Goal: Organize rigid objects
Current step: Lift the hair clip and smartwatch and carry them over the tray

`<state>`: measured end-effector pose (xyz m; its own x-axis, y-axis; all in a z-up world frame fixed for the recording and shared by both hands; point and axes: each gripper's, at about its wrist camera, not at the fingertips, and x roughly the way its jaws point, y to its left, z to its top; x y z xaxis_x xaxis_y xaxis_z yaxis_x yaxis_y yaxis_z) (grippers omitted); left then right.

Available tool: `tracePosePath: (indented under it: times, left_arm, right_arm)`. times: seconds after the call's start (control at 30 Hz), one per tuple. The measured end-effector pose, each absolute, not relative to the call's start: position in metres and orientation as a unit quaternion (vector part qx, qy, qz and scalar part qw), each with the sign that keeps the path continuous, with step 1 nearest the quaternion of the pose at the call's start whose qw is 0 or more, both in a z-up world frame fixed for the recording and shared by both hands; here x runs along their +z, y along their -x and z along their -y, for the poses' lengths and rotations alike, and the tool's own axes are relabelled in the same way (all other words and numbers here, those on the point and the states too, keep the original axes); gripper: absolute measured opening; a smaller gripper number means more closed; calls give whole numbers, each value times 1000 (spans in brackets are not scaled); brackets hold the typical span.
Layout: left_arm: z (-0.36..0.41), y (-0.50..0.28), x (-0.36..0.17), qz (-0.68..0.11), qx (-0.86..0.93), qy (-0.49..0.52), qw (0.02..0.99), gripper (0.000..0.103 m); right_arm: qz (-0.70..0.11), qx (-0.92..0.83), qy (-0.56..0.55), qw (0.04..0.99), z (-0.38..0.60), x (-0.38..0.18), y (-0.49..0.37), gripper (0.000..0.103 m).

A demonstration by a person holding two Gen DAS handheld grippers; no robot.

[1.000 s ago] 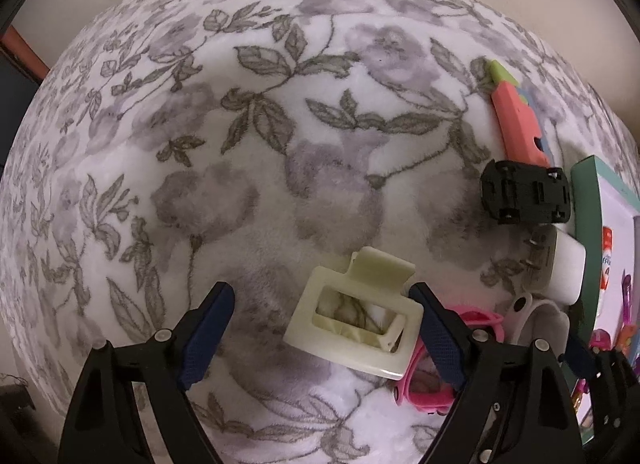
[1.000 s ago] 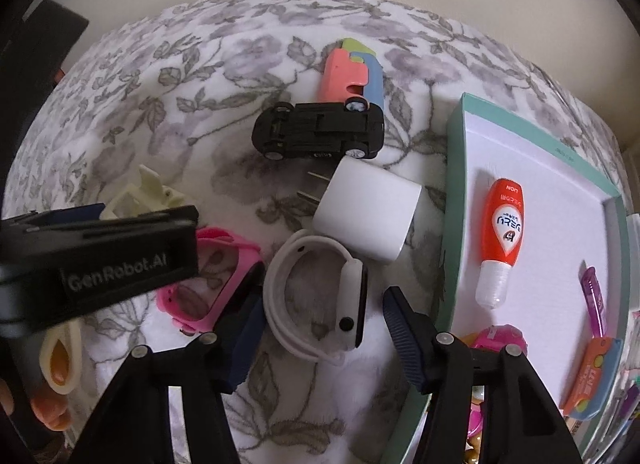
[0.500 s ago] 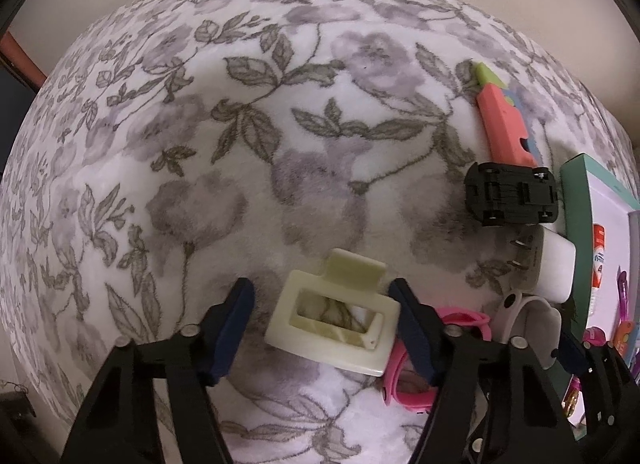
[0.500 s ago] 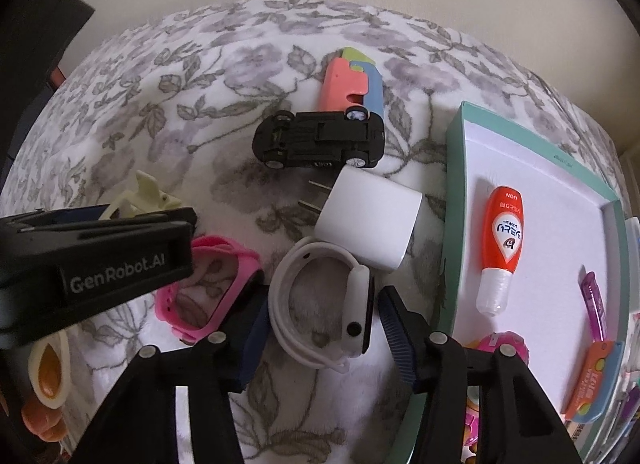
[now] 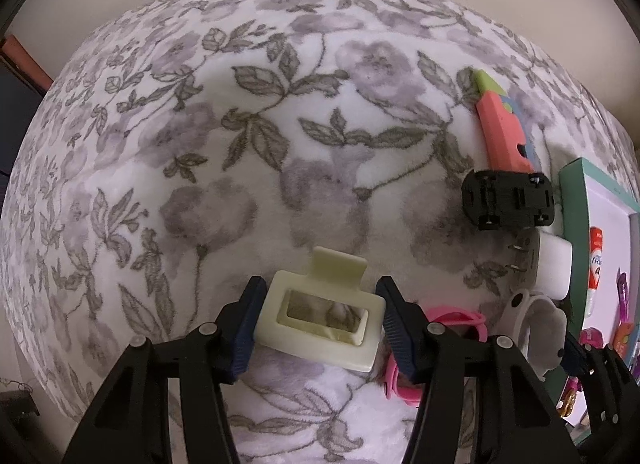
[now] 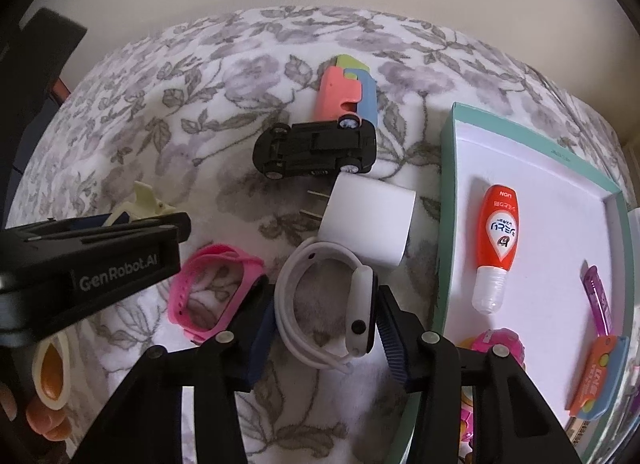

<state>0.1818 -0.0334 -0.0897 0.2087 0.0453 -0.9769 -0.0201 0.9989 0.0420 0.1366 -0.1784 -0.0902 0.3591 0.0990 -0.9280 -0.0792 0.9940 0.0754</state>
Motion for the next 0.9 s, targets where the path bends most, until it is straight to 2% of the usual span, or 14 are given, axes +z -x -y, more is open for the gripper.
tracePosePath:
  times: [0.3, 0.6, 0.9]
  left_arm:
    - [30, -179, -39, -588, 10, 11, 809, 58]
    - [38, -165, 31, -517, -15, 21, 855, 58]
    - [71, -148, 66, -477, -54, 8, 877, 58]
  right_arm:
    - [-541, 58, -25, 839, 190, -61, -131, 50]
    - [-476, 37, -56, 877, 222, 4, -118, 50]
    - [-428, -21, -66, 901, 273, 54, -97, 50]
